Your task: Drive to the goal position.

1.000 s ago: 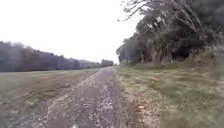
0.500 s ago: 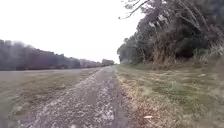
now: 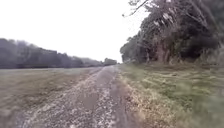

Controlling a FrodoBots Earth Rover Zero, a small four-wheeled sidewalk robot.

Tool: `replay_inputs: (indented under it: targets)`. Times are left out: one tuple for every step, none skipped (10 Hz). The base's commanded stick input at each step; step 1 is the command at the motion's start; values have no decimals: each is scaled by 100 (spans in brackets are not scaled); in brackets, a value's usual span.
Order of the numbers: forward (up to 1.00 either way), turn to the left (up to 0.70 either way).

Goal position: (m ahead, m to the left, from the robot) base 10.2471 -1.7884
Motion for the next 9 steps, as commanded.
replay_inputs:
  targets:
    - [60, 1]
    - [60, 1]
    - [60, 1]
    - [60, 1]
    - [60, 1]
    - [60, 1]
    - [60, 1]
    - [60, 1]
    - [60, 1]
